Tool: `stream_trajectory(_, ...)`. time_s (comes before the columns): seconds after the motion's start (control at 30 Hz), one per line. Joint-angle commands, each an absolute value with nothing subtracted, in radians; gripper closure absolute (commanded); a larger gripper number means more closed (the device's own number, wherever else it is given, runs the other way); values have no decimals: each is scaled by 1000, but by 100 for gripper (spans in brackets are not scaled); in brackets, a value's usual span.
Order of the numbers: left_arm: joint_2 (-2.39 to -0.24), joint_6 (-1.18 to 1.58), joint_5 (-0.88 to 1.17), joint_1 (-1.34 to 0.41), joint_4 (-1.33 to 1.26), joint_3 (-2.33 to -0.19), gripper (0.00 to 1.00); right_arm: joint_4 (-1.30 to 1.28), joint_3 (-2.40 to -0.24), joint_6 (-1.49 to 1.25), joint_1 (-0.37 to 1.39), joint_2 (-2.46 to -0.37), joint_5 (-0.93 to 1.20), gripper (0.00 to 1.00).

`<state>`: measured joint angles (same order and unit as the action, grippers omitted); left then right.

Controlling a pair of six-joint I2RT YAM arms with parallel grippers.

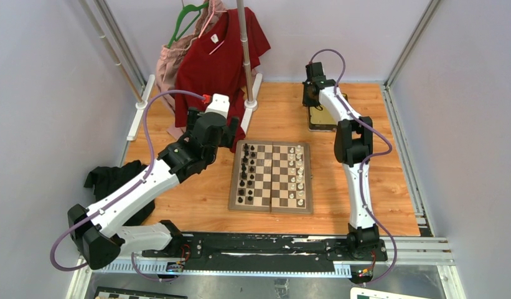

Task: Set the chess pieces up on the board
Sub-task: Adjust the storage box at the center of the board.

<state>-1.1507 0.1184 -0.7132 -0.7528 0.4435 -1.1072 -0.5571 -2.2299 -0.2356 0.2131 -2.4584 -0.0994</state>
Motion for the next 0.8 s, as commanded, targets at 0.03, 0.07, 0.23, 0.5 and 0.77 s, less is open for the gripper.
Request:
stream_trajectory(0.03,-1161,106,-708,-742,429,-1139,0,-516,-2239,-294,215,-2454,-79,73)
stream_trajectory(0.07,-1162,106,-707,-742,430,-1137,0,-508,-2227,-295,215,-2444,-75,71)
stream_trajectory(0.23,-1166,109,-699,-742,423,-1134,0,-478,-2194,-295,215,-2395,-48,70)
stream_trajectory(0.5,-1185,120,-689,-742,419,-1140,0,-473,-2158,-274,196,-2304,-54,69)
stream_trajectory(0.77,-1199,127,-678,-742,419,-1147,0,-471,-2117,-246,160,-2242,-21,69)
